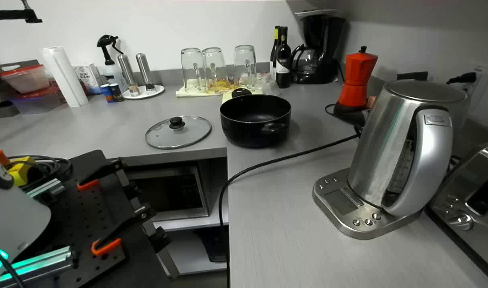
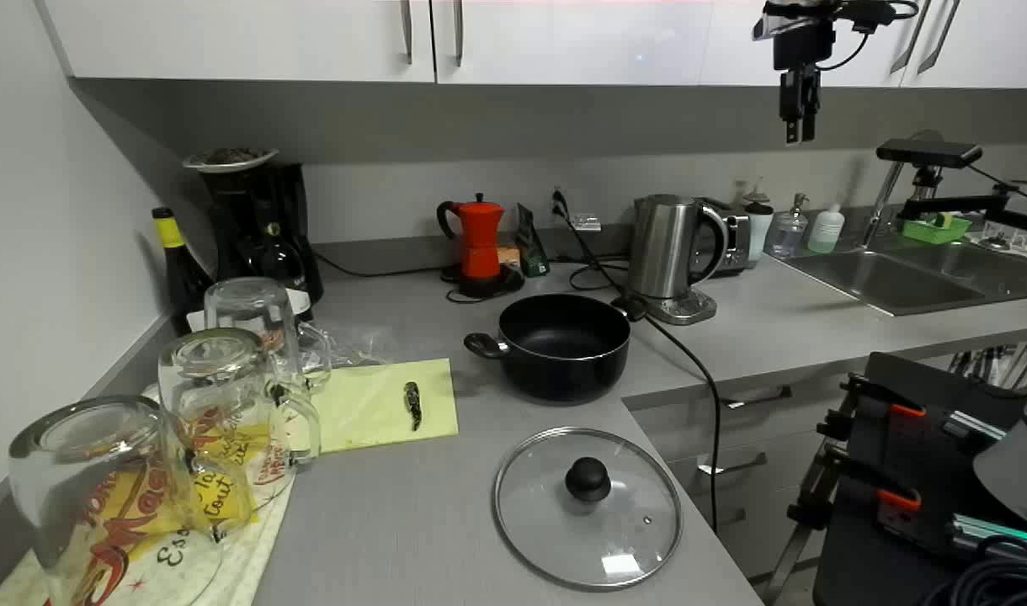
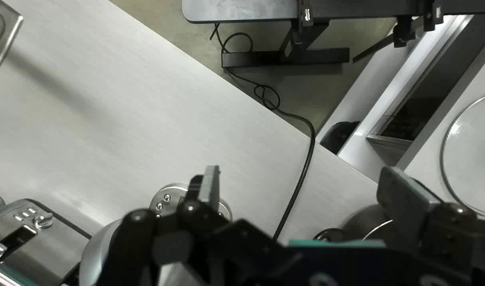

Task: Place the lid on the pot

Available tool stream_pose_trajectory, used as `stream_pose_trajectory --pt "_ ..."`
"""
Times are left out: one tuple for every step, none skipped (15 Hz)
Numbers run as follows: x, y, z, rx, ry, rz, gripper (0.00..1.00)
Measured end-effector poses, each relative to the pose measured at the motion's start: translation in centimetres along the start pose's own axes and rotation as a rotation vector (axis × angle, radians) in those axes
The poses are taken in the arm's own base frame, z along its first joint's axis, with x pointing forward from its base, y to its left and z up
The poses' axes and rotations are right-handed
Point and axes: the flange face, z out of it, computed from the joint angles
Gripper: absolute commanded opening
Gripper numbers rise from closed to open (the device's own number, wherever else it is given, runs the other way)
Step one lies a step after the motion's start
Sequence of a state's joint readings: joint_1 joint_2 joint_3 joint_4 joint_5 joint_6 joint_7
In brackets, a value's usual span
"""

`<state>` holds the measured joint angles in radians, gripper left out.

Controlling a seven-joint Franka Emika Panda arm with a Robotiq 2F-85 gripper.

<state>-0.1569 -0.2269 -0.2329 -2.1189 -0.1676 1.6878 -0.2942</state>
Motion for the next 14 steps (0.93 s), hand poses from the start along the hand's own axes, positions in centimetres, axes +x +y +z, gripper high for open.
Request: stream_pose_trajectory --pt "0.0 0.0 0.0 0.0 0.001 0.0 1.0" --pt "0.0 0.0 0.0 0.0 0.001 0.0 1.0" --pt "0.0 0.0 0.0 0.0 0.001 0.0 1.0" --pt "0.0 0.0 0.0 0.0 0.001 0.0 1.0" --pt "0.0 0.0 0.0 0.0 0.001 0.0 1.0" --pt "0.0 0.0 0.0 0.0 0.001 0.0 1.0" --pt "0.0 0.0 0.0 0.0 0.001 0.0 1.0" --pt "0.1 -0.1 0.0 -0.001 0.002 -0.002 1.0" --pt "0.2 -0.4 0.1 -0.004 0.004 -0.008 1.0" --pt "0.5 -0.9 0.1 -0.009 0.007 -0.018 1.0" --pt "0.8 -1.6 0.3 -0.016 0.013 -0.034 1.0" --pt "1.3 -2.5 0.6 -0.025 0.019 -0.054 1.0" --pt "1.9 -3.7 0.9 -0.036 0.027 -0.078 1.0" --pt "2.6 -5.1 1.3 -0.048 0.035 -0.108 1.0"
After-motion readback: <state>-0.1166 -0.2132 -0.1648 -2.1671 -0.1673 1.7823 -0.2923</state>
